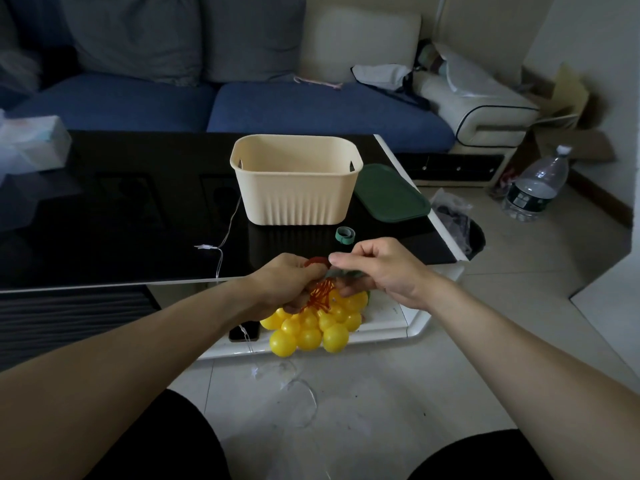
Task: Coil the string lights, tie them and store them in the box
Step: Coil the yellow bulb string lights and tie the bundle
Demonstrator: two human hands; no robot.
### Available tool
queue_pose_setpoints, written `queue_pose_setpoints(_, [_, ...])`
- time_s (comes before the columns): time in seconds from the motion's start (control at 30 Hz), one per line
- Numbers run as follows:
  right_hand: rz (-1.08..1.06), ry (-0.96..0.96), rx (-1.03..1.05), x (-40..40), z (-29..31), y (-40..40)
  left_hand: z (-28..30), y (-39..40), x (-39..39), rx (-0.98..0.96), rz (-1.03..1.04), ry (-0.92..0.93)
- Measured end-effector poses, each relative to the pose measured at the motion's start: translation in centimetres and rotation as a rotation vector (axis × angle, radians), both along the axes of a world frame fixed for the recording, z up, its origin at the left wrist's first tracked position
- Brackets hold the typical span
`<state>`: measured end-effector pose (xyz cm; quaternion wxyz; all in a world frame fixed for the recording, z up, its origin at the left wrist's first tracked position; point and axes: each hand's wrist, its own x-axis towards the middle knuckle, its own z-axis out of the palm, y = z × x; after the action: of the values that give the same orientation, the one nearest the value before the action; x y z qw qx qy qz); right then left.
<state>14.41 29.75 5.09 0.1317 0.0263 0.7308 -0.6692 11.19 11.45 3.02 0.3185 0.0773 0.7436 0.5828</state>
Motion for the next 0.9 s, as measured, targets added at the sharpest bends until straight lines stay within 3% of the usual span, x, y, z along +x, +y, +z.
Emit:
queue_pose_setpoints(0.13, [-0.1,0.071,0.154,-0.1,-0.3,-0.4,-0.1,0.1,0.1,-0.012,0.001,0.08])
queue_pose_setpoints(0.33, [0.2,-0.085,0.301,0.0,0.3,0.4,-0.6,0.6,0.8,-0.182,-0.012,0.199])
queue_pose_setpoints(0.43, [0.104,-0.03,0.438,-0.3,0.2,-0.1,-0.9,1.2,0.7,-0.205,0.052,0.19])
queue_pose_setpoints(0.53, [-0.016,0.022,0.586,-0.7,0.0,-0.6,-0.8,1.6,0.1,-0.088,0.174,0.054])
queue_pose_setpoints(0.73, [-0.167,-0.041,0.543,-0.8,-1.3,-2.0,-0.2,1.9,0.6,0.043,0.22,-0.111])
queue_pose_setpoints(0.9, [-0.203,-0.095,0.424,-0.9,-1.5,-2.8,0.0,2.0,0.8,0.035,0.208,-0.039])
